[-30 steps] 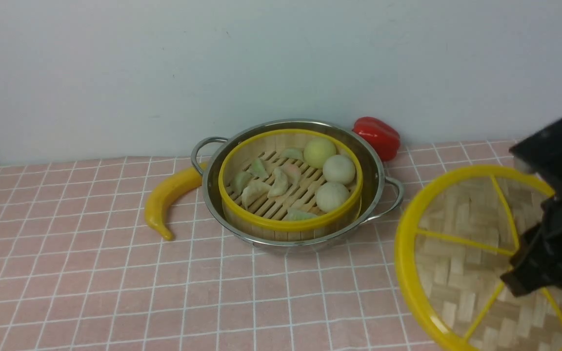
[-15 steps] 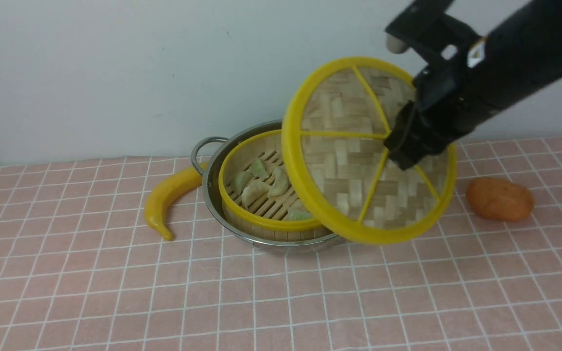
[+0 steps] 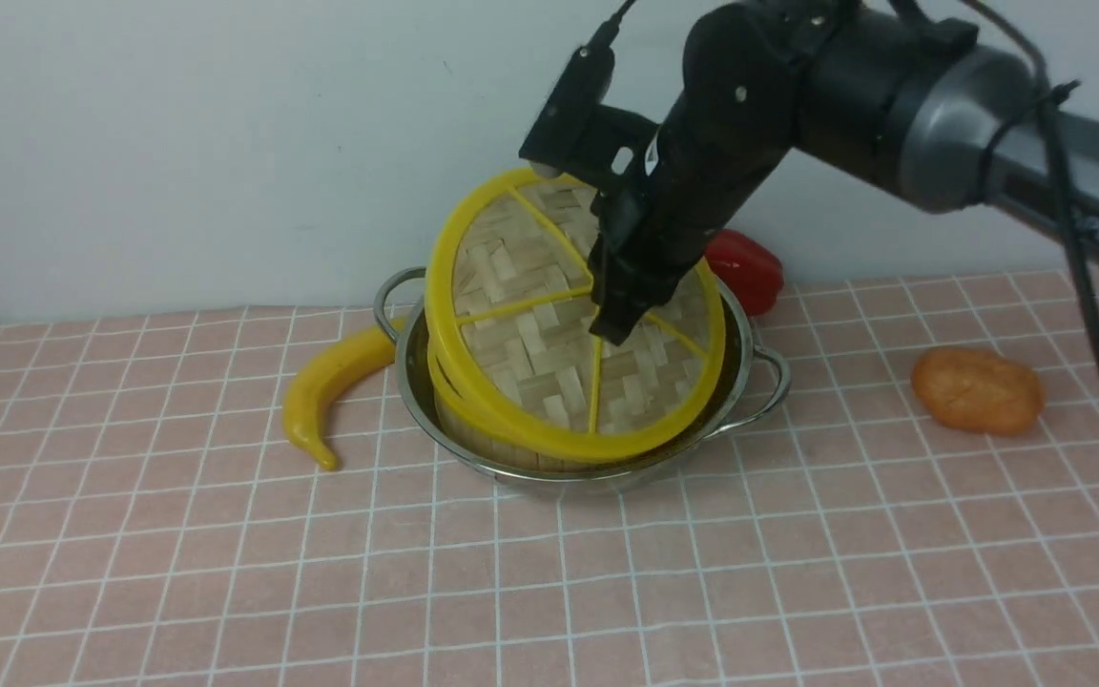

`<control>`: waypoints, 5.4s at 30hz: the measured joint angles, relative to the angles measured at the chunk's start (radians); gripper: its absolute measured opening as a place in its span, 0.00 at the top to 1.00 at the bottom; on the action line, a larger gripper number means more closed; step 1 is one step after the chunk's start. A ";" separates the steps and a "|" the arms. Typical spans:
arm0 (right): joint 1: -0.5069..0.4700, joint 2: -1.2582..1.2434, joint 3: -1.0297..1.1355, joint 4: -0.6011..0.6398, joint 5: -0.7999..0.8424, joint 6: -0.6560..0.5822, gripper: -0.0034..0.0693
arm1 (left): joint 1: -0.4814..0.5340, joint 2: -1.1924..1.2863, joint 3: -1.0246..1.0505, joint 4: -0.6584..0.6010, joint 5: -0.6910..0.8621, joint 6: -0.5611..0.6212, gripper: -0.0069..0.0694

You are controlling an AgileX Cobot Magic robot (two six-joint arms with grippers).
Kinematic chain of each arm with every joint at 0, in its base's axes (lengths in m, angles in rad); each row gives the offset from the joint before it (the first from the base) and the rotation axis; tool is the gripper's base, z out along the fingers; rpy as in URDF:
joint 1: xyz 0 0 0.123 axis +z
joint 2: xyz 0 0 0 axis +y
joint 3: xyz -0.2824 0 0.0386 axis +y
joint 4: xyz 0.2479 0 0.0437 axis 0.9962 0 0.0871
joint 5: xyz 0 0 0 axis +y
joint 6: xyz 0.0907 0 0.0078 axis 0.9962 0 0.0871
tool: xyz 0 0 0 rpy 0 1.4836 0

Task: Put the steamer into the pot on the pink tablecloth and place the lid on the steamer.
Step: 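Place the bamboo steamer lid onto the steamer basket in the pot with the right gripper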

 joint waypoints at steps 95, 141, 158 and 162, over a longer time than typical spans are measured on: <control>0.000 0.147 -0.268 0.006 0.143 -0.002 0.75 | 0.000 0.000 0.000 0.000 0.000 0.000 0.59; -0.035 0.238 -0.266 0.089 -0.015 -0.026 0.75 | 0.000 0.000 0.000 0.000 0.000 0.000 0.59; -0.042 0.249 -0.266 0.121 -0.038 -0.039 0.75 | 0.000 0.000 0.000 0.000 0.000 0.000 0.59; -0.042 0.249 -0.266 0.121 -0.039 -0.049 0.74 | 0.000 0.000 0.000 0.000 0.000 0.000 0.59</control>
